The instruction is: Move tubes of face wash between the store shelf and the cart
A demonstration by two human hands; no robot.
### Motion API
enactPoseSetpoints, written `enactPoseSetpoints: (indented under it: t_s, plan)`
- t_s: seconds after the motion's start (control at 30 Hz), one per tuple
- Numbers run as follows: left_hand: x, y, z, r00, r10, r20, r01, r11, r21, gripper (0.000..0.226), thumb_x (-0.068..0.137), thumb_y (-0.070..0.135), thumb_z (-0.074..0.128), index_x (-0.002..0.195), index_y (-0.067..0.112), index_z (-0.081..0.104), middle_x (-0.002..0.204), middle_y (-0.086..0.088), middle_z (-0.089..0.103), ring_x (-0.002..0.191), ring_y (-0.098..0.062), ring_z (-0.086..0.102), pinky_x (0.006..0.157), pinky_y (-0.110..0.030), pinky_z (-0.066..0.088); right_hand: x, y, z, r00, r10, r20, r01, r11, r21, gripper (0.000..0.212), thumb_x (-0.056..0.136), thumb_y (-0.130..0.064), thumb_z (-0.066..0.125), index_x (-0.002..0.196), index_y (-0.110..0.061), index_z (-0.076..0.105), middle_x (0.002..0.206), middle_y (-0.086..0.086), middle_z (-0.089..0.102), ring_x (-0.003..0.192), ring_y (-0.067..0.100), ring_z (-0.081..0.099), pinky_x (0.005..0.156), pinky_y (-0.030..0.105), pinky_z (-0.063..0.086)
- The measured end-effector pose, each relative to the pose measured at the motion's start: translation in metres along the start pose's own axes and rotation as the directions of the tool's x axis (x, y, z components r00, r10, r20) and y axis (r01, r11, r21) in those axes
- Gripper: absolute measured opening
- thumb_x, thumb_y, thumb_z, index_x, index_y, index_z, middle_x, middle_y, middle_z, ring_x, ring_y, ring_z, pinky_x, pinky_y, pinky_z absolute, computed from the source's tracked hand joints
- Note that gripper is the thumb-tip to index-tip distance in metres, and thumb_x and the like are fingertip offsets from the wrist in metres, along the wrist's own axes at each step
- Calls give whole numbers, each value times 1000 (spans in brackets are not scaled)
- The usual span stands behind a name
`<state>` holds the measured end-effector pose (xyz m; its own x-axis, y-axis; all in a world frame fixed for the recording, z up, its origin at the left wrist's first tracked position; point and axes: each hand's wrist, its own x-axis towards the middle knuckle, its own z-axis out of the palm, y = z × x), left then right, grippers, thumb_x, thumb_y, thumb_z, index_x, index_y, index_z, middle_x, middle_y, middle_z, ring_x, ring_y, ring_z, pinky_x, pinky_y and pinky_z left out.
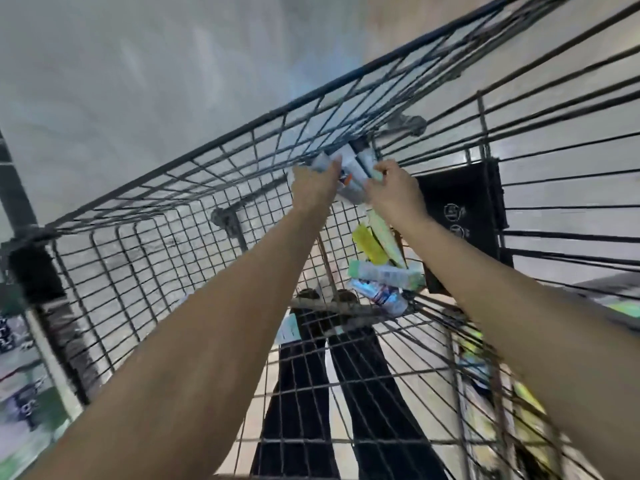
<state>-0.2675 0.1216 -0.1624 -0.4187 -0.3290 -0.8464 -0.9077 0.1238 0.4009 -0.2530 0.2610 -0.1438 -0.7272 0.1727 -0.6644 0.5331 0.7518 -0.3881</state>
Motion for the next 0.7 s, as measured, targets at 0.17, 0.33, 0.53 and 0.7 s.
enactPoseSetpoints:
  t_s: [0.17, 0.33, 0.53, 0.7]
  plan:
    - [16, -1, 15, 996, 18, -84, -22, 999, -42, 103, 81, 56, 76, 153, 5, 23, 140, -26, 53, 116, -42, 63, 88, -57, 59, 3, 1, 9, 999, 15, 44, -17, 999, 39, 35, 98, -36, 57, 131, -23, 59, 124, 9, 67, 109, 32, 64, 83, 35, 49]
    - [14, -4, 11, 998, -9, -58, 5, 998, -68, 83, 59, 38, 80, 125, 10, 40, 110, -17, 61, 94, -37, 71, 67, -50, 65, -4, 2, 11, 998, 36, 51, -44, 988, 150, 33, 97, -32, 60, 129, -22, 61, 113, 4, 66, 100, 26, 63, 79, 32, 48]
    - [-26, -23, -17, 990, -67, 122, 96, 962, -257, 40, 89, 9, 62, 125, 15, 45, 102, -11, 62, 88, -26, 71, 78, -42, 65, -20, 5, 13, 984, 160, 77, -176, 936, 305, 24, 99, -37, 60, 118, -23, 63, 105, -1, 64, 96, 21, 62, 79, 32, 48]
    - [-37, -50, -47, 984, -133, 117, 168, 910, -380, 60, 70, 12, 65, 128, -1, 55, 101, -13, 65, 89, -26, 65, 65, -33, 53, -25, -1, 26, 918, 340, 204, -393, 711, 584, 19, 94, -44, 64, 93, -25, 62, 102, 7, 67, 91, 24, 67, 83, 41, 58]
